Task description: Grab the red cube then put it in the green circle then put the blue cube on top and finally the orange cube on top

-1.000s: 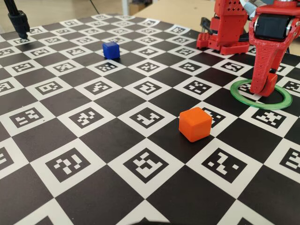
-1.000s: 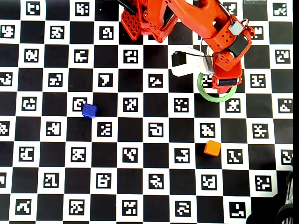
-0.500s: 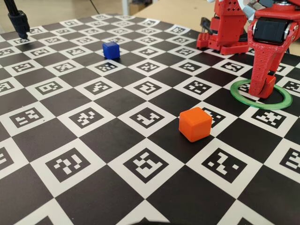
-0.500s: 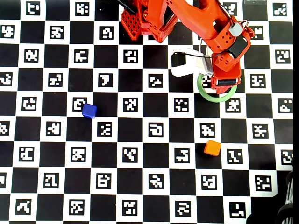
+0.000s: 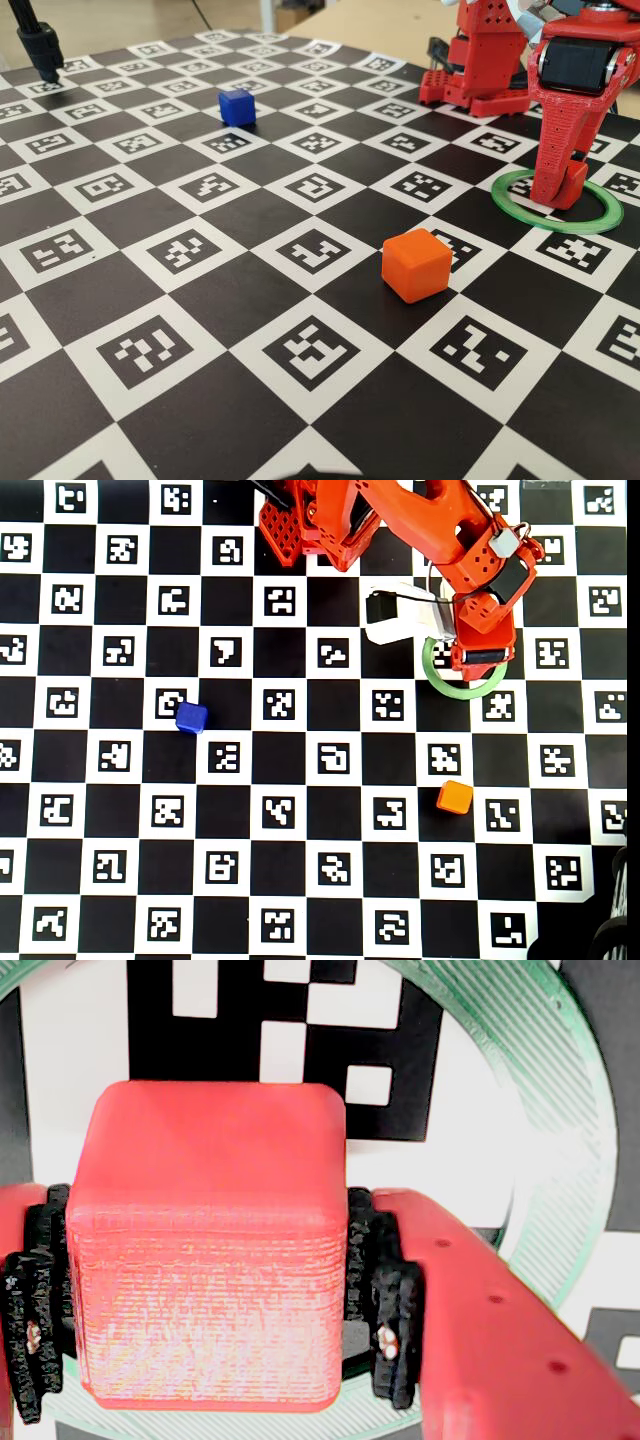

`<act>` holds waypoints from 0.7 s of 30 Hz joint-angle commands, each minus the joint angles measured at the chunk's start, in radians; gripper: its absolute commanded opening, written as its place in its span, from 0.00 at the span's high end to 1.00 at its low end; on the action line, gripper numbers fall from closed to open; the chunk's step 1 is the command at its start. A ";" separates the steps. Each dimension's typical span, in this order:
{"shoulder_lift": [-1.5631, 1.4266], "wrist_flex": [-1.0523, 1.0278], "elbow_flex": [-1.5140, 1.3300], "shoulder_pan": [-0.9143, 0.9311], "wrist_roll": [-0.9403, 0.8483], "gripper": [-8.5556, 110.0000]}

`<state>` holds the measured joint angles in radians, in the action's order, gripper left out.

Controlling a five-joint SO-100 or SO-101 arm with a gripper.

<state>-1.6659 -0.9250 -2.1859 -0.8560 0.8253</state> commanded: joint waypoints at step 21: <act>-0.080 -0.034 0.041 -0.005 0.005 0.64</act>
<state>-1.6659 -0.9327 -2.2059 -0.8682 0.8345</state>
